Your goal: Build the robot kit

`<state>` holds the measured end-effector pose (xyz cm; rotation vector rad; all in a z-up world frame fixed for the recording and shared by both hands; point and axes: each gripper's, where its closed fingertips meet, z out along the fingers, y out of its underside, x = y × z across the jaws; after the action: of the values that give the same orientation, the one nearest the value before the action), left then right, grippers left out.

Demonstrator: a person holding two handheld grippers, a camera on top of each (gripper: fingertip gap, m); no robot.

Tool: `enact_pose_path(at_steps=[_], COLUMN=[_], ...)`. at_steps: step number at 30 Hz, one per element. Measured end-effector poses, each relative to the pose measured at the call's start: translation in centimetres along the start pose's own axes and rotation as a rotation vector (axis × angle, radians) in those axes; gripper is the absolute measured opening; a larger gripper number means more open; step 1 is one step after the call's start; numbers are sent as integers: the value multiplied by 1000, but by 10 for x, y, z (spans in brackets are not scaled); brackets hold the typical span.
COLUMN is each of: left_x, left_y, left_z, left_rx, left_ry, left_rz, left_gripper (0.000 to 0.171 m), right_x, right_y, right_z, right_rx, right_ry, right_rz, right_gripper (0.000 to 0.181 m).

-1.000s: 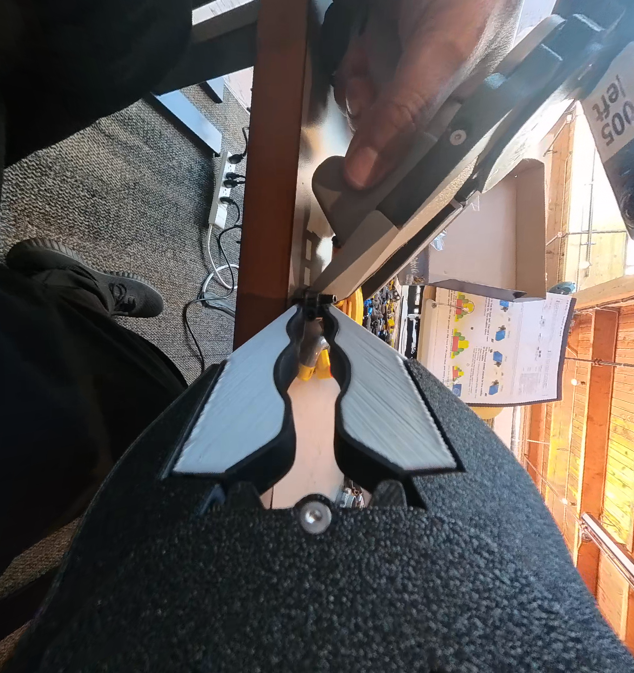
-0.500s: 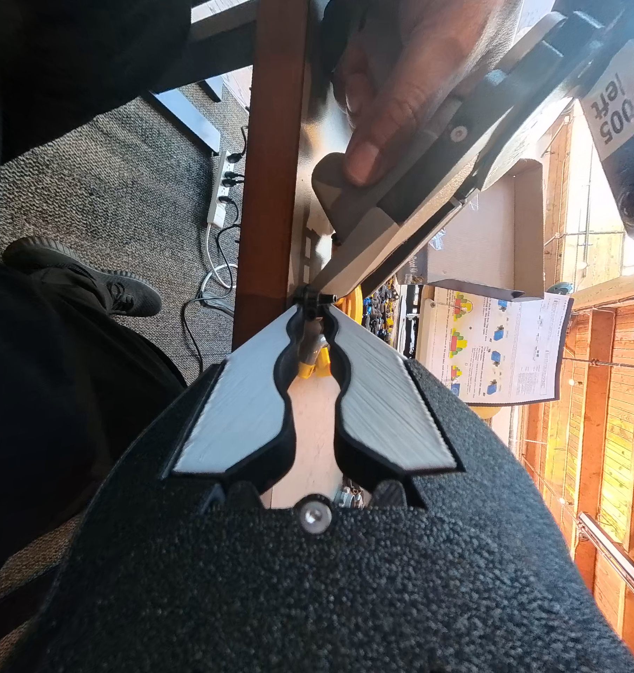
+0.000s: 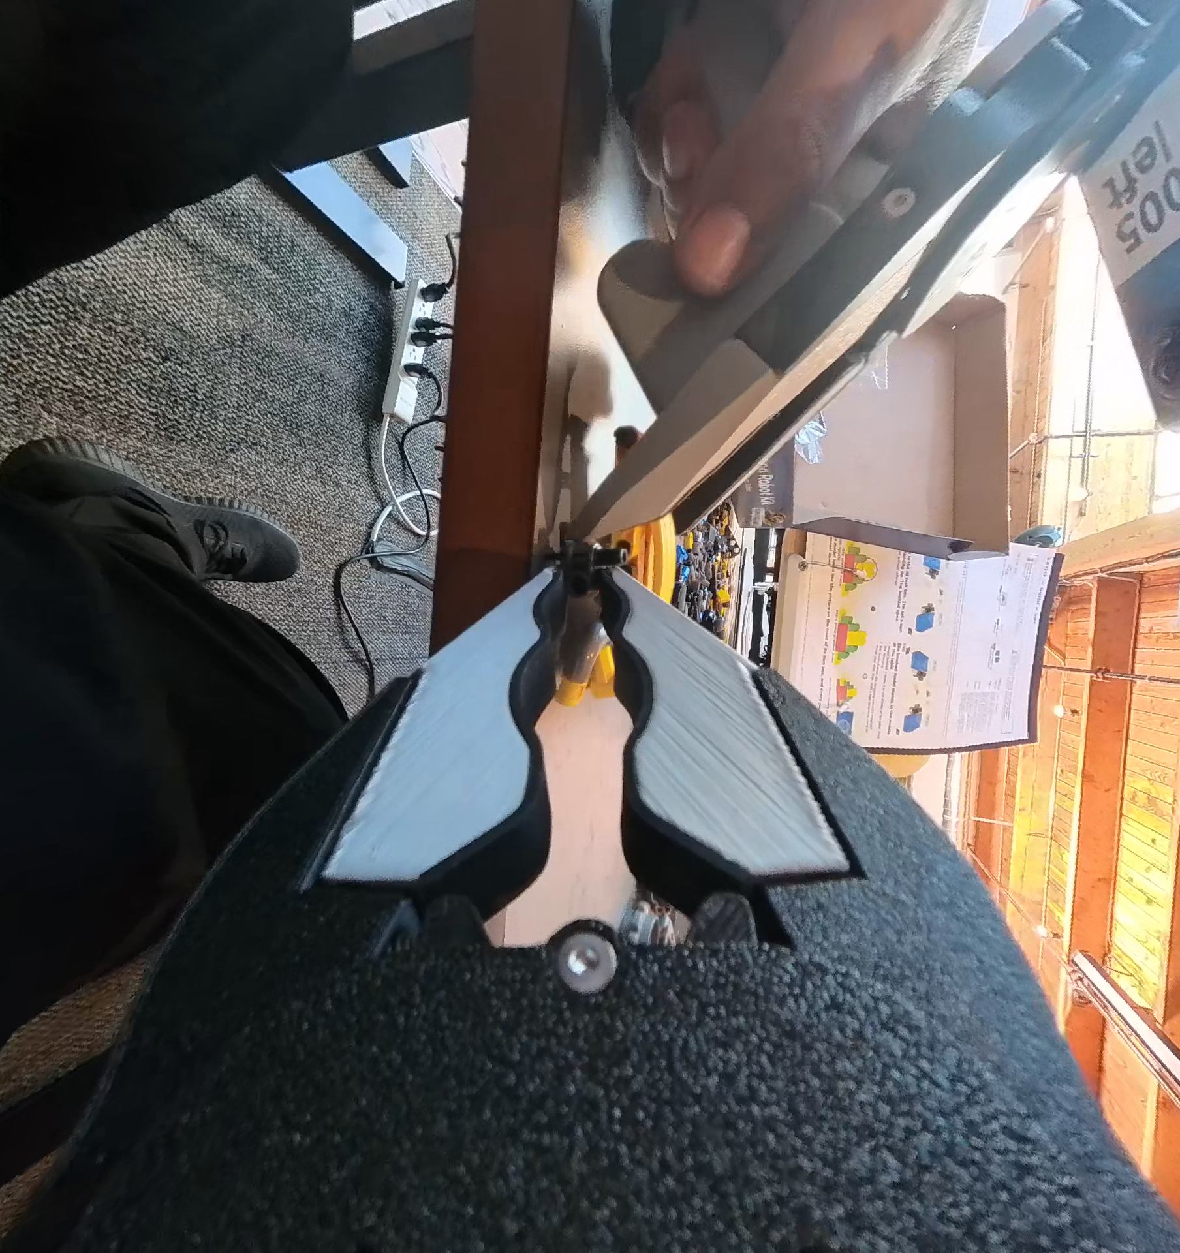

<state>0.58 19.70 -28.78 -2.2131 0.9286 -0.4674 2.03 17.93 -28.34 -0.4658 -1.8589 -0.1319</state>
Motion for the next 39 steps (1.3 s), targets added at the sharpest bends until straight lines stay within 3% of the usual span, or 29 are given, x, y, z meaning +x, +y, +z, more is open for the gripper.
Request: enact_pose_path(at_steps=[25, 33, 39], left_x=[-3, -4, -7], left_y=[-5, -19, -13], left_z=[7, -16, -18], left_rx=[21, 98, 77], left_ry=[41, 34, 6], left_rz=[0, -34, -45], left_gripper=[60, 59, 51], right_x=[1, 6, 9], right_y=[4, 5, 8], right_z=[-5, -15, -20], right_rx=[-30, -24, -29], right_ry=[7, 11, 23], right_rz=[-109, -66, -43], right_gripper=[6, 6, 6])
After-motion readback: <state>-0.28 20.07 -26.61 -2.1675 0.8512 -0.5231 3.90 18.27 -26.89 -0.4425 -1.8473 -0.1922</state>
